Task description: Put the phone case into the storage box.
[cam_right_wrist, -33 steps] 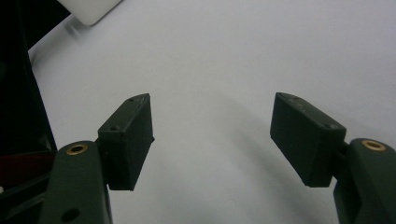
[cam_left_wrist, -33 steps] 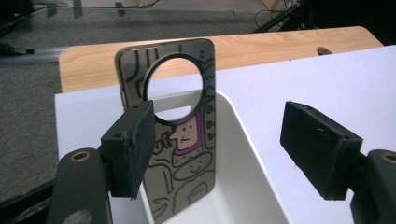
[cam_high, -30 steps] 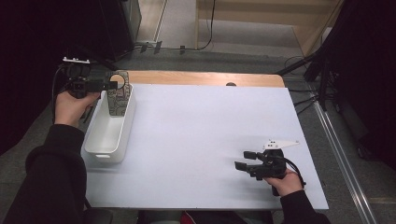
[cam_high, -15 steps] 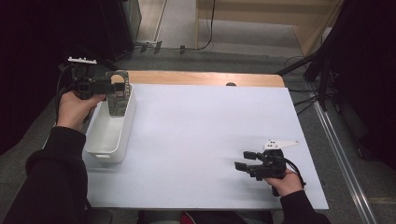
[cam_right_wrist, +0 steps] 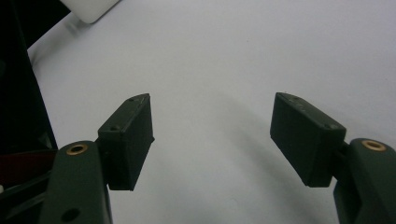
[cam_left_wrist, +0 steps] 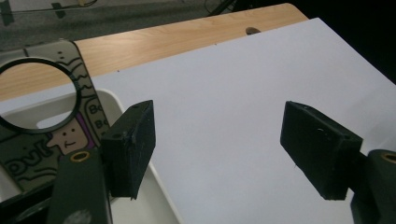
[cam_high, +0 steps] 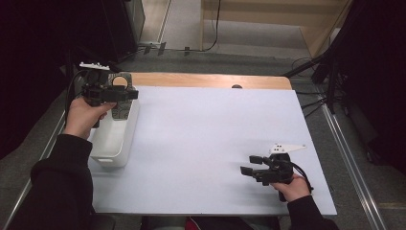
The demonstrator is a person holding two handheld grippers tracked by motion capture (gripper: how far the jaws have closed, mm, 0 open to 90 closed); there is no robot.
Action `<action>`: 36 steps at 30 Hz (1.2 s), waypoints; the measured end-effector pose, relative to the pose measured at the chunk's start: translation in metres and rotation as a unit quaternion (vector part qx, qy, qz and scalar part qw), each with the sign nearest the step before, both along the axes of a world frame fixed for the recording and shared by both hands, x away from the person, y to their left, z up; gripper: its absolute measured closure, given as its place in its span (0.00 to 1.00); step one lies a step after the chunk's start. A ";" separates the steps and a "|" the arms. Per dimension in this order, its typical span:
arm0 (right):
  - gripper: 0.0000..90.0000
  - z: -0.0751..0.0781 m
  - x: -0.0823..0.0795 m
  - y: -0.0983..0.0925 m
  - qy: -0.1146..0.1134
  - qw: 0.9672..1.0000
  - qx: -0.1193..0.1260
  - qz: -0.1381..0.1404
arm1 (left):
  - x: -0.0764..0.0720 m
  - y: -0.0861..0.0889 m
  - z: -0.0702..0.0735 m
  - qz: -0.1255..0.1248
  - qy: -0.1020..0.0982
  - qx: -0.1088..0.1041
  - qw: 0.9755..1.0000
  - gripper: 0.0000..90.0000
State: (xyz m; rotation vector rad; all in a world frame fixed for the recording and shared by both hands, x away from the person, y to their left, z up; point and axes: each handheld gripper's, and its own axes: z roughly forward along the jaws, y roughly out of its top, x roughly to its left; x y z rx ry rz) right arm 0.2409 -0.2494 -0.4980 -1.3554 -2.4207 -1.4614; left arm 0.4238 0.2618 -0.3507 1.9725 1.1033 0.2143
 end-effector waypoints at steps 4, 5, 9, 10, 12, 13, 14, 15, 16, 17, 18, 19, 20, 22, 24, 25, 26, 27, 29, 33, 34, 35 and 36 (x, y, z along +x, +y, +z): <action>0.32 0.000 0.000 0.000 0.002 1.000 -0.002 -0.001 | -0.005 -0.006 -0.001 -0.009 0.001 -0.005 1.000 0.29; 0.32 0.000 0.000 0.000 0.001 1.000 -0.003 -0.001 | -0.007 -0.007 -0.002 -0.013 0.001 -0.006 1.000 0.29; 0.32 0.000 0.000 0.000 0.001 1.000 -0.003 -0.001 | -0.015 -0.013 -0.003 -0.023 0.003 -0.010 1.000 0.29; 0.32 0.000 0.000 0.000 0.001 1.000 -0.003 -0.001 | -0.017 -0.015 -0.004 -0.028 0.002 -0.007 1.000 0.29; 0.32 0.000 0.000 0.000 0.001 1.000 -0.004 -0.001 | -0.022 -0.020 -0.005 -0.038 0.001 -0.006 0.999 0.29; 0.32 0.000 0.000 0.000 0.002 1.000 -0.003 -0.001 | -0.023 -0.021 -0.005 -0.039 0.001 -0.004 0.999 0.29; 0.32 0.000 0.000 0.000 0.001 1.000 -0.003 -0.001 | -0.025 -0.023 -0.006 -0.043 0.001 -0.002 0.999 0.29; 0.32 0.000 0.000 0.001 0.001 1.000 -0.002 -0.001 | -0.027 -0.025 -0.007 -0.045 0.003 -0.001 0.999 0.29; 0.32 0.000 0.000 0.001 0.001 1.000 -0.001 0.000 | -0.028 -0.026 -0.007 -0.049 0.005 0.002 0.999 0.29; 0.32 0.000 0.000 0.002 0.001 1.000 -0.003 0.000 | -0.030 -0.028 -0.008 -0.052 0.006 0.004 0.999 0.29; 0.32 -0.001 0.000 0.002 0.001 1.000 -0.003 0.001 | -0.032 -0.030 -0.009 -0.054 0.007 0.008 0.998 0.29; 0.32 -0.001 0.000 0.002 0.001 1.000 -0.003 0.002 | -0.033 -0.031 -0.009 -0.056 0.007 0.010 0.998 0.29; 0.32 -0.001 0.000 0.002 0.000 1.000 -0.002 0.002 | -0.035 -0.032 -0.010 -0.059 0.009 0.007 0.998 0.29; 0.32 -0.001 0.000 0.002 0.000 1.000 -0.003 0.002 | -0.038 -0.035 -0.011 -0.065 0.008 0.008 0.998 0.29; 0.32 -0.001 0.000 0.002 0.001 1.000 -0.003 0.002 | -0.040 -0.038 -0.011 -0.069 0.007 0.009 0.998 0.29; 0.32 -0.001 0.000 0.002 0.001 1.000 -0.003 0.001 | -0.041 -0.039 -0.011 -0.071 0.005 0.009 0.997 0.29; 0.32 -0.001 0.000 0.002 -0.001 1.000 -0.003 0.001 | -0.042 -0.040 -0.011 -0.072 0.005 0.009 0.997 0.29; 0.32 -0.001 0.000 0.002 -0.001 1.000 -0.003 0.002 | -0.043 -0.040 -0.012 -0.073 0.004 0.007 0.997 0.29; 0.32 -0.001 0.000 0.002 0.000 1.000 -0.003 0.003 | -0.045 -0.042 -0.012 -0.072 0.000 0.015 0.997 0.29; 0.32 -0.001 0.000 0.003 0.000 1.000 -0.003 0.003 | -0.049 -0.045 -0.017 -0.077 0.000 0.016 0.997 0.29; 0.32 -0.001 0.000 0.003 0.000 1.000 -0.005 0.003 | -0.050 -0.046 -0.018 -0.079 0.002 0.014 0.997 0.29; 0.32 -0.001 0.000 0.003 0.001 1.000 -0.005 0.003 | -0.051 -0.047 -0.019 -0.082 0.002 0.015 0.997 0.29; 0.32 -0.001 0.000 0.003 0.002 1.000 -0.005 0.003 | -0.052 -0.048 -0.020 -0.082 0.001 0.015 0.997 0.29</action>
